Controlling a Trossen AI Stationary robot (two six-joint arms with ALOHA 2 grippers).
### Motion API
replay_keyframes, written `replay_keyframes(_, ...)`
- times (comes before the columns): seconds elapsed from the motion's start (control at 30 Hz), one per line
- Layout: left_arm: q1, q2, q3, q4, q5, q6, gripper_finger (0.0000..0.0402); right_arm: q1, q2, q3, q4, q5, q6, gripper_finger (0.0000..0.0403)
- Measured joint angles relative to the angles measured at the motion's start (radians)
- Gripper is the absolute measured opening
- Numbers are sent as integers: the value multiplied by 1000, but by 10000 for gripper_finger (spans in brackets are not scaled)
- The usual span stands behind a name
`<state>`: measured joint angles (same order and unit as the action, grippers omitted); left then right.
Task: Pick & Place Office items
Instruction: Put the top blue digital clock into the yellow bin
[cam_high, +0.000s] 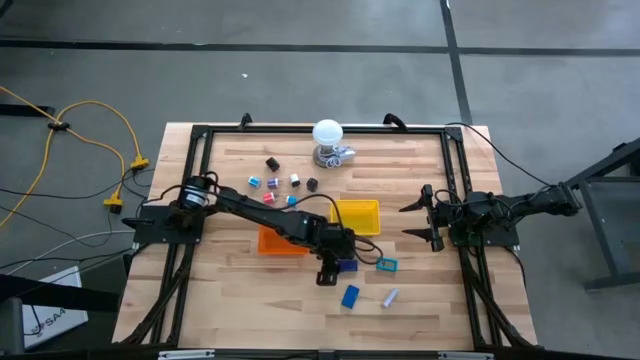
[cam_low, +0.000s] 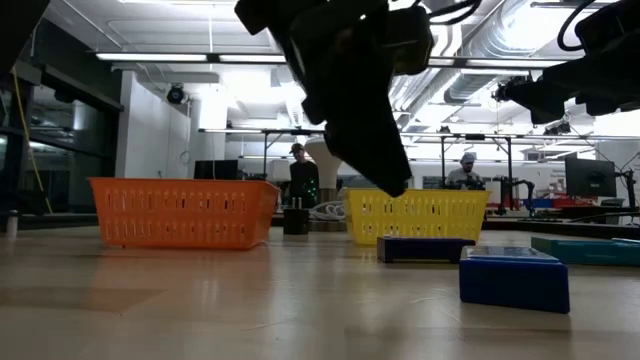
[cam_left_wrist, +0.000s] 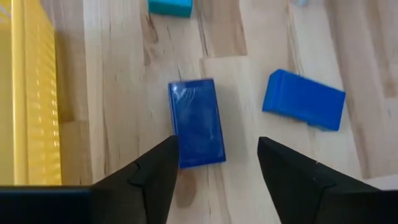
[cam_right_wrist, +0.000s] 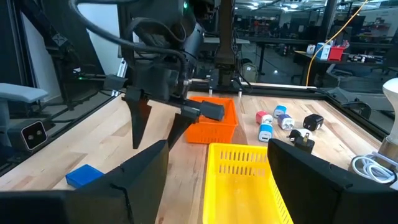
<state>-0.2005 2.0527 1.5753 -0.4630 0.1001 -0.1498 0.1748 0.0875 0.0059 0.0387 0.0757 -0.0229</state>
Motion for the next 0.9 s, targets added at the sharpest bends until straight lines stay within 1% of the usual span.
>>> replay_keyframes(0.13,0,3,0,2,-2,-1,243,0,0,0,0,0,0,263)
replay_keyframes(0.33,-7,24,0,1,-29,-6,259,0,0,0,0,0,0,263)
replay_keyframes(0.53,-19,41,-2,-3,-32,-32,262,0,0,0,0,0,0,263)
replay_keyframes(0.9,-32,70,-1,7,-103,-52,263,0,0,0,0,-1,0,263)
